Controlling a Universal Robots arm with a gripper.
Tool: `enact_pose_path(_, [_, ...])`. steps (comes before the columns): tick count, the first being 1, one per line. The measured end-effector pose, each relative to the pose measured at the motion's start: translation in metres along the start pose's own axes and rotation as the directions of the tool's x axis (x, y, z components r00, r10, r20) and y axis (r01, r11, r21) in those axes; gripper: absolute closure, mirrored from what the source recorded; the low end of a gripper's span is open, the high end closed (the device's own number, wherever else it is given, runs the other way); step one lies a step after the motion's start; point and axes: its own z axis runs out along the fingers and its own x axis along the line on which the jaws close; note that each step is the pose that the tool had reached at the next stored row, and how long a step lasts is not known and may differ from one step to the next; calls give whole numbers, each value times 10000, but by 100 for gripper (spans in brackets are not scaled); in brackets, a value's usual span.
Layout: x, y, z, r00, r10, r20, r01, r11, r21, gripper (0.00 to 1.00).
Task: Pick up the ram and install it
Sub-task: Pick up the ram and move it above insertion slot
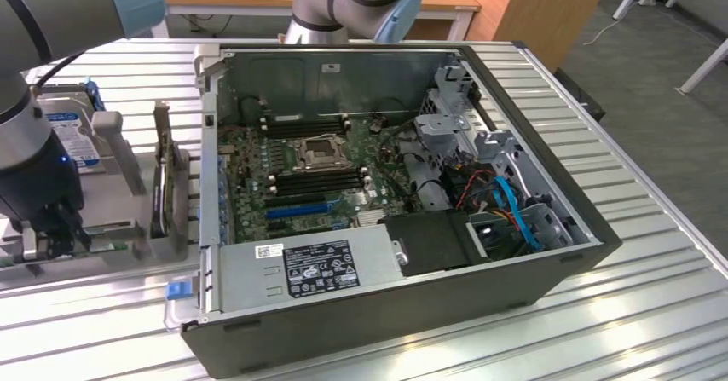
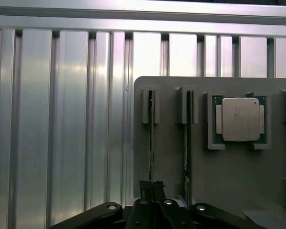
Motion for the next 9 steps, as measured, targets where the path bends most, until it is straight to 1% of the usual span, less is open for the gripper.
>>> enact_pose_path(6, [-1, 2, -47, 10000, 0, 0, 0, 10000, 0, 89])
enact_pose_path(9, [-2, 4, -89, 10000, 1, -1, -1, 10000, -1, 89])
